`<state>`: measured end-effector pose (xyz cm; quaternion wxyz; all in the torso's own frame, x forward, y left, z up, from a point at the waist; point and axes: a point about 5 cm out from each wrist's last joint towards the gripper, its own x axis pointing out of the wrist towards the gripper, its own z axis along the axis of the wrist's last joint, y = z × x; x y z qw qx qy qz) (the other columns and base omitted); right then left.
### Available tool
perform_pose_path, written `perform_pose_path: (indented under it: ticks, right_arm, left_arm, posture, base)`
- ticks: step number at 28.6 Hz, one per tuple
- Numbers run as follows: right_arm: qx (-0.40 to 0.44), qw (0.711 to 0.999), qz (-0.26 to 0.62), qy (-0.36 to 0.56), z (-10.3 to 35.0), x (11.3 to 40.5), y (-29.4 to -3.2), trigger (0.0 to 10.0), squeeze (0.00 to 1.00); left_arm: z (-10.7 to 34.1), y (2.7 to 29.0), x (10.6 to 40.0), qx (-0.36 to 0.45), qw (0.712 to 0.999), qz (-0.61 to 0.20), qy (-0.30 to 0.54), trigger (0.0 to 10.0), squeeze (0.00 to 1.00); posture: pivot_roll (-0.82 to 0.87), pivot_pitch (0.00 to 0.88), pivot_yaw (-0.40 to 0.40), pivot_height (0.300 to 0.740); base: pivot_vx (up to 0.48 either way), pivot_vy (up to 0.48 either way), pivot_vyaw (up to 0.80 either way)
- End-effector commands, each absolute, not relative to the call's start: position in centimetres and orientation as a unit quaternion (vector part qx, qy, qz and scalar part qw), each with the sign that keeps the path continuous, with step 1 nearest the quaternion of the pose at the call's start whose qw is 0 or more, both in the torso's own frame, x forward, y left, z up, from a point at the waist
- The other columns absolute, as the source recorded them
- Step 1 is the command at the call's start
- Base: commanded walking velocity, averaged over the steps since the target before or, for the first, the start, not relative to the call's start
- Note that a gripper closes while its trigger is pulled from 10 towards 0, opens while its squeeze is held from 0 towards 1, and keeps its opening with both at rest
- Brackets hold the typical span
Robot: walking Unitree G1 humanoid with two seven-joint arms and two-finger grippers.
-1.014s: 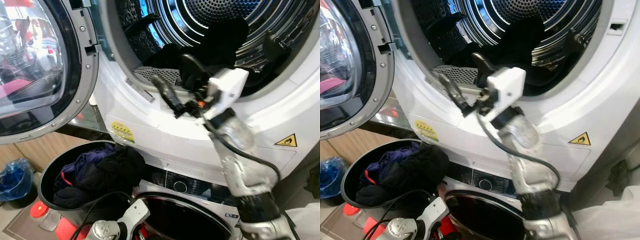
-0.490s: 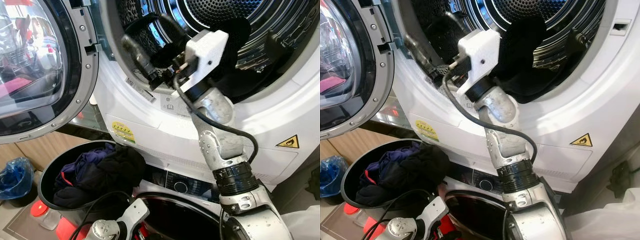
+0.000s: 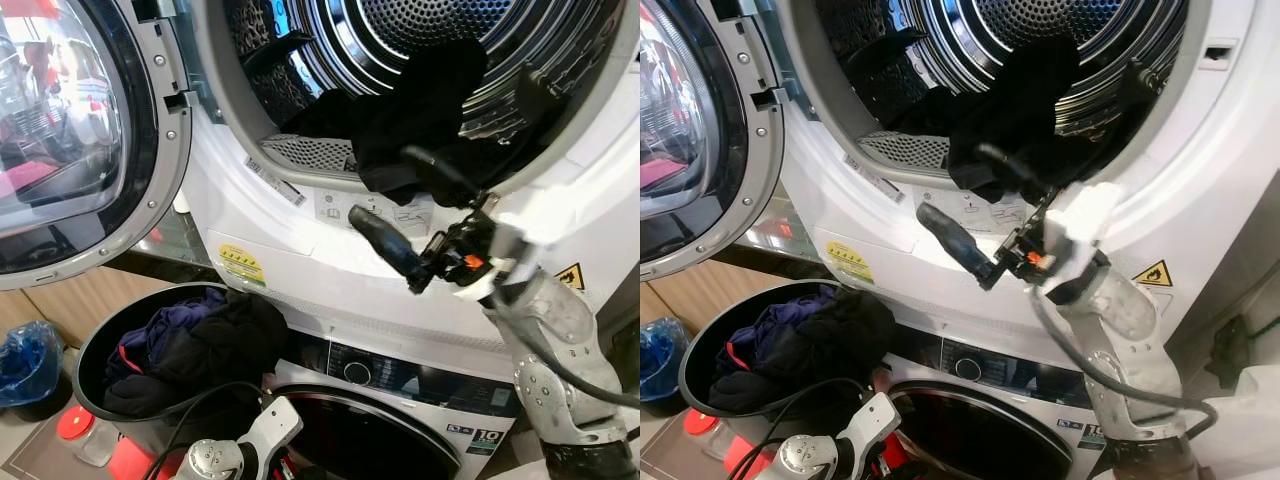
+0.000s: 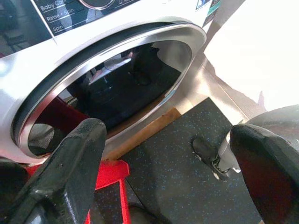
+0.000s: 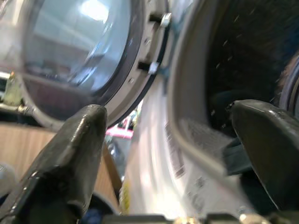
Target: Clothes washing
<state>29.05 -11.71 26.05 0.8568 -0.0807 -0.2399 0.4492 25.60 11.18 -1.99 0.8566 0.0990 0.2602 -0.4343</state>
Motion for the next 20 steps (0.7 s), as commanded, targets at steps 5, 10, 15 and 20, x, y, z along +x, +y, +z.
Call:
perform_pose_path:
  ticks: [5, 10, 15, 20]
  right_arm:
    - [-0.095, 0.879, 0.426, -0.194, 24.6, 29.5, -10.9, 10.0, 0.0]
    - [-0.096, 0.887, 0.416, -0.177, 23.9, 29.4, -11.2, 10.0, 0.0]
    - [-0.105, 0.909, 0.374, -0.149, 23.0, 30.1, -12.1, 10.0, 0.0]
    - [-0.115, 0.919, 0.349, -0.143, 23.0, 30.7, -12.3, 10.0, 0.0]
  left_arm:
    - [-2.0, 11.6, 25.7, 0.101, 0.859, -0.427, 0.265, 10.0, 0.0]
    - [-2.1, 11.7, 25.7, 0.101, 0.859, -0.426, 0.266, 10.0, 0.0]
    - [-2.1, 11.6, 25.7, 0.102, 0.858, -0.427, 0.266, 10.0, 0.0]
    - [-2.0, 11.7, 25.7, 0.102, 0.858, -0.427, 0.266, 10.0, 0.0]
  posture:
    - [-0.03, 0.0, 0.091, 0.74]
    - [-0.03, 0.0, 0.088, 0.74]
    - [-0.03, 0.0, 0.089, 0.74]
    - [-0.03, 0.0, 0.091, 0.74]
  base:
    - [0.0, 0.0, 0.0]
    - [0.0, 0.0, 0.0]
    - [0.0, 0.0, 0.0]
    - [0.0, 0.0, 0.0]
